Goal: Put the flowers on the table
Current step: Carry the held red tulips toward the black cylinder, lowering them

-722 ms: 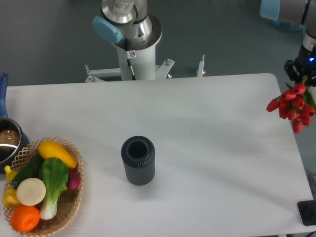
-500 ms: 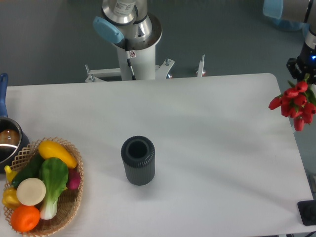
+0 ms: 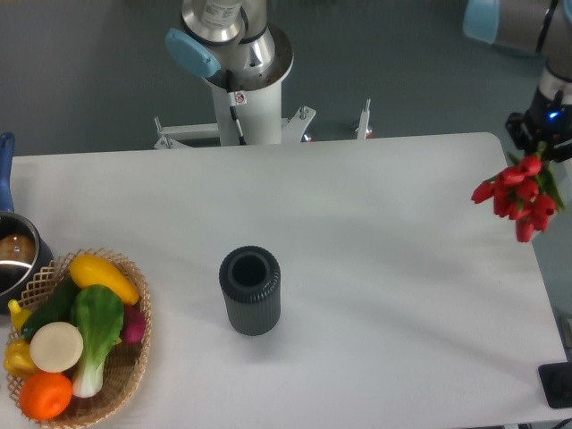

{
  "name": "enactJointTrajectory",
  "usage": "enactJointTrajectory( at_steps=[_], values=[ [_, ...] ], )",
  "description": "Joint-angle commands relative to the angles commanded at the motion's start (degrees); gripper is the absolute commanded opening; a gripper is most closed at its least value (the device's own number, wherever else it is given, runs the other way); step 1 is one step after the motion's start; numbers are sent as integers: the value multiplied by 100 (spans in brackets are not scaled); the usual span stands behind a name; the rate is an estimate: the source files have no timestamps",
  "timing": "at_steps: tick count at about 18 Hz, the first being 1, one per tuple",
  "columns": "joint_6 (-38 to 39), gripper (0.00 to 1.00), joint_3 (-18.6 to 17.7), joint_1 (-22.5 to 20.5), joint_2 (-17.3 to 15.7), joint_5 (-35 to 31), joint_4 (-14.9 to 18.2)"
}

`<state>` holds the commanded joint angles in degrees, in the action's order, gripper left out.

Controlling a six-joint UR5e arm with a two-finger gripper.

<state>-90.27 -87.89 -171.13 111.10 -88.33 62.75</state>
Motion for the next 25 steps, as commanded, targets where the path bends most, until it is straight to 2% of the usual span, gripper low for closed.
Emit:
enactJointTrajectory(
  at_steps=[3,11,19,25],
  values=[
    [333,3,-123,237,-18,44,-26],
    [1440,4,-141,896,70,131,-44],
    [2206,9,-238,1275,184,588,-62],
    [2408,22,-273,1486,263,923,-53]
  ],
)
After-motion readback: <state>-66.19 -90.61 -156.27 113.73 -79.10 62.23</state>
